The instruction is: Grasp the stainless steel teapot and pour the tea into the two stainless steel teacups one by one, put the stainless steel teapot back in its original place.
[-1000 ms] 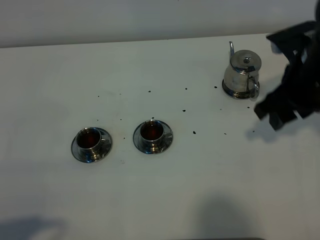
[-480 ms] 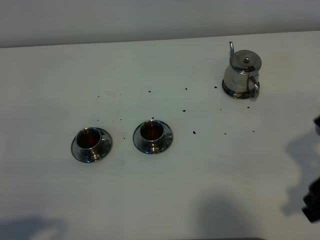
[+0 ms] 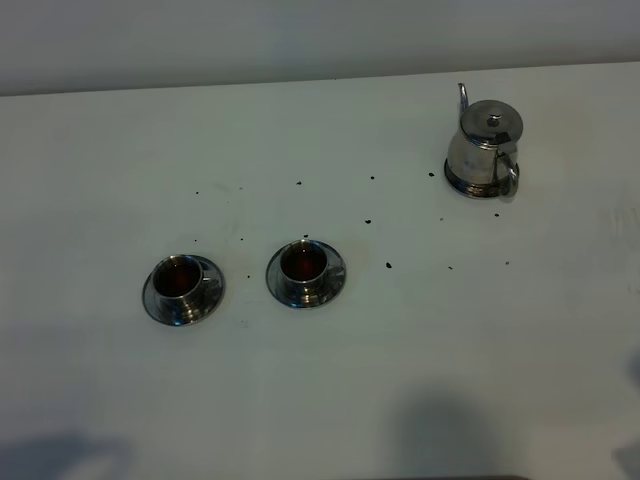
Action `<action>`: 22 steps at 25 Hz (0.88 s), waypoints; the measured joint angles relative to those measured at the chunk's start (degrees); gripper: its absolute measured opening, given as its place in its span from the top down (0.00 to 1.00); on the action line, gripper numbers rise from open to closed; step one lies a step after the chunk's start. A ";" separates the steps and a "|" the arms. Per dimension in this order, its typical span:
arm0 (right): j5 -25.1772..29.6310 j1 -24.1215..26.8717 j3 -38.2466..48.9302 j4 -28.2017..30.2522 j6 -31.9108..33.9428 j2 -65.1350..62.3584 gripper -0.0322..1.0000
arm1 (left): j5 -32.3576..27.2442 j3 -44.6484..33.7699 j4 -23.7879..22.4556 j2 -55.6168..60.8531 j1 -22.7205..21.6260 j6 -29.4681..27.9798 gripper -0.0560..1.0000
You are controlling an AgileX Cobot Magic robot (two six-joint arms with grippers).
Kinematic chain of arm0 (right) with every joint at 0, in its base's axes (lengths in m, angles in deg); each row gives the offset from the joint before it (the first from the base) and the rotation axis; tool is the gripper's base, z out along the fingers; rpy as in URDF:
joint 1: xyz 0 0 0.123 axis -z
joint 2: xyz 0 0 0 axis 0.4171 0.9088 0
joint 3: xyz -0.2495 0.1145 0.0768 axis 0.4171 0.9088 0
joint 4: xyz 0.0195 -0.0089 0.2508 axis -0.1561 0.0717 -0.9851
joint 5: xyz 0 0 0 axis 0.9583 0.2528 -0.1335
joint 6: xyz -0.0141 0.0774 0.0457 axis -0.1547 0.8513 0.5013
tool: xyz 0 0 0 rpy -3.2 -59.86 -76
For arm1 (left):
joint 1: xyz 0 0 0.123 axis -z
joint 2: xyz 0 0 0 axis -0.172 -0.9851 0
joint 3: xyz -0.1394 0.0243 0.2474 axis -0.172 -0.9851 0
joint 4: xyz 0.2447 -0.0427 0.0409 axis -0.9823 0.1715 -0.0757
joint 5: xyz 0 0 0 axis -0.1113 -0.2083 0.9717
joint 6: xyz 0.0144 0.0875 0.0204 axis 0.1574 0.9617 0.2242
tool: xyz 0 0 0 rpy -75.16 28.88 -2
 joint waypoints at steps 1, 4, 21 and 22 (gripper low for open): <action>0.08 0.00 -0.01 0.11 0.00 -1.23 0.47 | 0.00 0.00 0.00 0.00 0.00 0.00 0.56; 0.20 0.00 -0.01 0.70 -0.10 -3.64 0.47 | 0.00 0.00 0.00 0.00 0.00 0.05 0.56; 0.32 17.72 -0.01 2.83 -2.08 -21.97 0.47 | 0.00 0.00 0.00 0.00 0.00 0.16 0.56; 0.32 18.54 -0.01 2.83 -2.08 -23.34 0.47 | 0.00 0.00 0.00 0.00 0.00 0.16 0.56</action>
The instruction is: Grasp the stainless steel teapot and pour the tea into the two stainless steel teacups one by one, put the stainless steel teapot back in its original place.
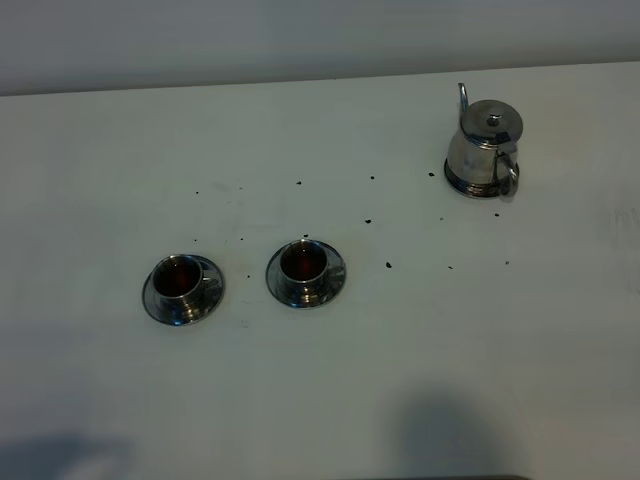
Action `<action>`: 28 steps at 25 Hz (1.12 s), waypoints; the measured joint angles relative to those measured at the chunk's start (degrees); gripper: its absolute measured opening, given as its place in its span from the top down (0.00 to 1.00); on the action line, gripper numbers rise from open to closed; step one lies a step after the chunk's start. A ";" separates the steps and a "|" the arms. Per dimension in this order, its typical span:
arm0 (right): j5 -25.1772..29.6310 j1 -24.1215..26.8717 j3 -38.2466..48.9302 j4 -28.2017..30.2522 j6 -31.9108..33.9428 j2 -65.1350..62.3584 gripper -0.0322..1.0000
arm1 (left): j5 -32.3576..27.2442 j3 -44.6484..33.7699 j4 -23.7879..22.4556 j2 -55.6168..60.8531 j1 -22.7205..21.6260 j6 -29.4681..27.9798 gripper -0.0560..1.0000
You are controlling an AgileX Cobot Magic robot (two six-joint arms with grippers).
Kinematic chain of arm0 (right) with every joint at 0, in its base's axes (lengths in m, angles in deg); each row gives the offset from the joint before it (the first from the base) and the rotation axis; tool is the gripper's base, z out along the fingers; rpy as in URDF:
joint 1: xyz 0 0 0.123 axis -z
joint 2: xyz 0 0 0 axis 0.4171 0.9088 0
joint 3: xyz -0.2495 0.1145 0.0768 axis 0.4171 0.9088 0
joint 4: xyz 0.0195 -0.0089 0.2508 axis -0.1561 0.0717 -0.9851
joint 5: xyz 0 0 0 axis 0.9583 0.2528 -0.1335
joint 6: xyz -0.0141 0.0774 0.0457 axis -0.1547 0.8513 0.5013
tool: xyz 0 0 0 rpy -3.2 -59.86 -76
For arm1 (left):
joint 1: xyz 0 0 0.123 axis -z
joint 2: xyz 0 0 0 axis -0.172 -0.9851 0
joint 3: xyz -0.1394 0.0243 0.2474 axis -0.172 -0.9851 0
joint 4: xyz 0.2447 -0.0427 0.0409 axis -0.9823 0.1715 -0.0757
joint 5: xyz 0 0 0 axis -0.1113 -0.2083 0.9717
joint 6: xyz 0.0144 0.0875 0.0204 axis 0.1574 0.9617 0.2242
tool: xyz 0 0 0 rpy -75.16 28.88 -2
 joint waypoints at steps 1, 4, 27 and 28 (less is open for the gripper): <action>0.00 0.69 0.00 0.00 0.00 -1.38 0.47 | 0.00 0.00 0.00 0.00 0.00 0.00 0.56; 0.05 3.11 0.00 -0.05 0.00 -4.98 0.47 | 0.00 0.00 0.00 0.00 0.00 0.00 0.56; -0.08 4.76 0.34 -0.21 -0.24 -10.50 0.47 | 0.00 0.00 0.00 0.00 0.00 -0.11 0.56; -0.08 4.76 0.34 -0.21 -0.24 -10.50 0.47 | 0.00 0.00 0.00 0.00 0.00 -0.11 0.56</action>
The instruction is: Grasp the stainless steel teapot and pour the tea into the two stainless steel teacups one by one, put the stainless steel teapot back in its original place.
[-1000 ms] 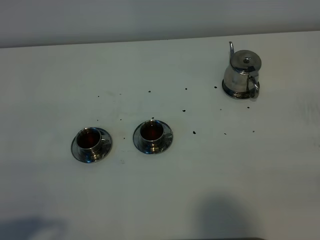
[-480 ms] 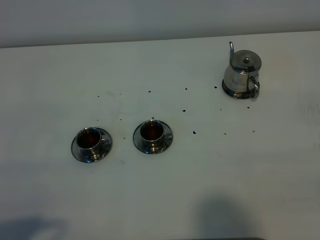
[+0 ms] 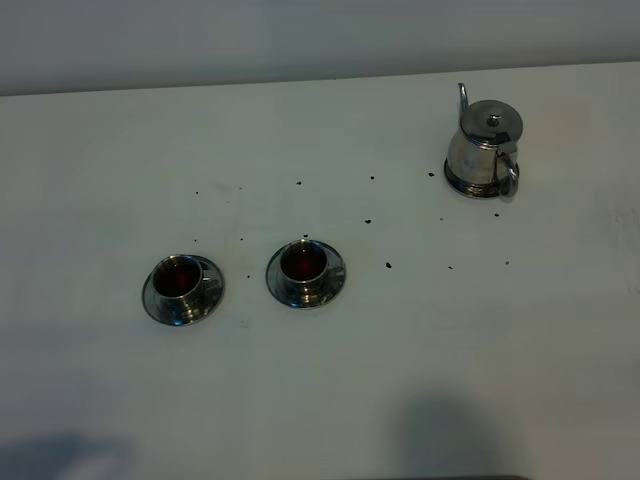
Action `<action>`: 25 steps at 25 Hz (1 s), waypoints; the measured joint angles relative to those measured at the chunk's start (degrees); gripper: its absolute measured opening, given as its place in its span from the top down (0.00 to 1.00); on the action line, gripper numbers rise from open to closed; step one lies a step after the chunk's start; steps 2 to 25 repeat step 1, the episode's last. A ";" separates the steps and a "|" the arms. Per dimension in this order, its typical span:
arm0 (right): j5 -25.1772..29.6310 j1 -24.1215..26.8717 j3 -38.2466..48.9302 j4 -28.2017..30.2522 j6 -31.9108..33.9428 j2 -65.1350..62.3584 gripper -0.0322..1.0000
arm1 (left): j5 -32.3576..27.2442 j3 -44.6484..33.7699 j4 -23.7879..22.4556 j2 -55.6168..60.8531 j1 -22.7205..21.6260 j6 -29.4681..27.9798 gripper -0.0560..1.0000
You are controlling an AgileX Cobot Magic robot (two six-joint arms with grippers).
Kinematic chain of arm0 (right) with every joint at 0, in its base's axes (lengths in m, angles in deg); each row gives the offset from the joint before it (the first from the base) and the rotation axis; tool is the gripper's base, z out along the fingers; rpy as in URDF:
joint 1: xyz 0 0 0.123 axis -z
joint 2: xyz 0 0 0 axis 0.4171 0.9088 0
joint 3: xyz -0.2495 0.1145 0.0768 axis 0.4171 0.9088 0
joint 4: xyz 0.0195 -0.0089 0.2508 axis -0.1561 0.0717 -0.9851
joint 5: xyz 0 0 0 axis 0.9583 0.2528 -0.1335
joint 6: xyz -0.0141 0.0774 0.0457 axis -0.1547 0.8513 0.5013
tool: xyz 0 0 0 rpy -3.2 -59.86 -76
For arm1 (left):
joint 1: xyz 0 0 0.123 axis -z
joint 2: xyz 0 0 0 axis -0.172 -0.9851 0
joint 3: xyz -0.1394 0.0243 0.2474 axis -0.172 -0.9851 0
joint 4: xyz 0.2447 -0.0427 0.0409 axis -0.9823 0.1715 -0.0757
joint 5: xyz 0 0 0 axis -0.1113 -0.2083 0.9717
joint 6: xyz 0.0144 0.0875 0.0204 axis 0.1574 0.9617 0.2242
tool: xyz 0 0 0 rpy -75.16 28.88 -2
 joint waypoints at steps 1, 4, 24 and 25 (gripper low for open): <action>0.00 0.00 0.00 0.00 0.00 0.00 0.47 | 0.00 0.00 0.00 0.00 0.00 0.00 0.56; 0.00 0.00 0.00 0.00 0.00 0.00 0.47 | 0.00 0.00 0.00 0.00 0.00 0.00 0.56; 0.00 0.00 0.00 0.00 0.00 0.00 0.47 | 0.00 0.00 0.00 0.00 0.00 0.00 0.56; 0.00 0.00 0.00 0.00 0.00 0.00 0.47 | 0.00 0.00 0.00 0.00 0.00 0.00 0.56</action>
